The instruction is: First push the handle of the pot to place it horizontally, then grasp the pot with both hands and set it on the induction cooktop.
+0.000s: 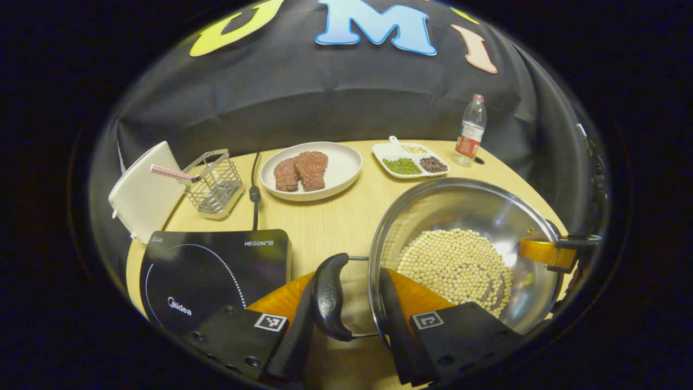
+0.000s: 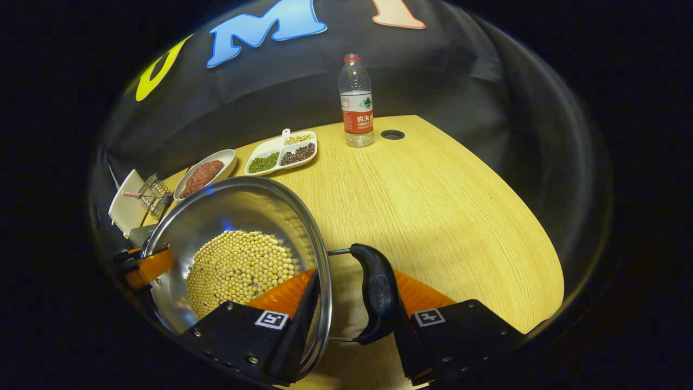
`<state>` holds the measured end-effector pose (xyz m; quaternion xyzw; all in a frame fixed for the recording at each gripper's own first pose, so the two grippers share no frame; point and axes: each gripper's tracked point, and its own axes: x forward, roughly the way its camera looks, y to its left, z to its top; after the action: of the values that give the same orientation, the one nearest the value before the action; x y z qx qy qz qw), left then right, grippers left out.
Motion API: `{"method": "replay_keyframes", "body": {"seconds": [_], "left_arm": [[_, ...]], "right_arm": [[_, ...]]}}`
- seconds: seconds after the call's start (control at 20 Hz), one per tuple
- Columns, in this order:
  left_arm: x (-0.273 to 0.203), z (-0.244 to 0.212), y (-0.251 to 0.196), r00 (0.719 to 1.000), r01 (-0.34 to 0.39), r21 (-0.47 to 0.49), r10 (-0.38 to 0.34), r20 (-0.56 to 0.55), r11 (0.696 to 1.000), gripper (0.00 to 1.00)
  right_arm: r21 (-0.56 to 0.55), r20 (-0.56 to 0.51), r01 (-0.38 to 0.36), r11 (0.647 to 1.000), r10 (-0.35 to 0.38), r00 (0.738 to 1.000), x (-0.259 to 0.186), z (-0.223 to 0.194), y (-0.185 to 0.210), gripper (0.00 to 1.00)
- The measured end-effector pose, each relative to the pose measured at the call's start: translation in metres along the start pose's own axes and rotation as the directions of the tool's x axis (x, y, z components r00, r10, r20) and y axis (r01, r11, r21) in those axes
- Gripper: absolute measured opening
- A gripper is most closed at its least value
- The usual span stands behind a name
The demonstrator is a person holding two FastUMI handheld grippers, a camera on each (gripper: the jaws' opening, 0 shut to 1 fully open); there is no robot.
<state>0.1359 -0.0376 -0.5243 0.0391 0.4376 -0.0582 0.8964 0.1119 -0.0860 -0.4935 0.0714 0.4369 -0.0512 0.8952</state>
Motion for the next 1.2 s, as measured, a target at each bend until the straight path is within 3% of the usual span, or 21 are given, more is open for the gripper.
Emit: {"method": "replay_keyframes", "body": {"seconds": [0.15,0.2,0.6,1.05,1.15,1.2], "left_arm": [[-0.009,0.003,0.000,1.000,-0.003,-0.001,0.003,0.013,1.000,0.65],[-0.012,0.005,0.000,1.000,-0.003,-0.001,0.003,0.016,1.000,0.69],[-0.045,0.023,0.012,0.999,0.005,-0.023,-0.004,0.047,1.000,0.66],[-0.110,0.039,0.056,0.996,-0.024,-0.029,0.026,0.086,0.999,0.69],[-0.122,0.039,0.067,0.995,-0.029,-0.035,0.032,0.091,0.999,0.65],[-0.126,0.039,0.072,0.995,-0.030,-0.038,0.033,0.091,0.999,0.69]], "right_arm": [[0.006,-0.003,0.001,1.000,-0.001,1.000,-0.008,0.001,0.001,0.69],[0.004,-0.001,0.003,1.000,-0.003,1.000,-0.010,0.002,0.001,0.69],[-0.012,0.007,0.011,1.000,-0.011,1.000,-0.049,0.019,0.015,0.69],[-0.027,0.028,-0.012,1.000,0.013,1.000,-0.098,0.024,0.062,0.69],[-0.030,0.028,-0.018,0.999,0.019,0.999,-0.105,0.024,0.072,0.69],[-0.033,0.029,-0.019,0.999,0.020,0.999,-0.110,0.024,0.079,0.69]]}}
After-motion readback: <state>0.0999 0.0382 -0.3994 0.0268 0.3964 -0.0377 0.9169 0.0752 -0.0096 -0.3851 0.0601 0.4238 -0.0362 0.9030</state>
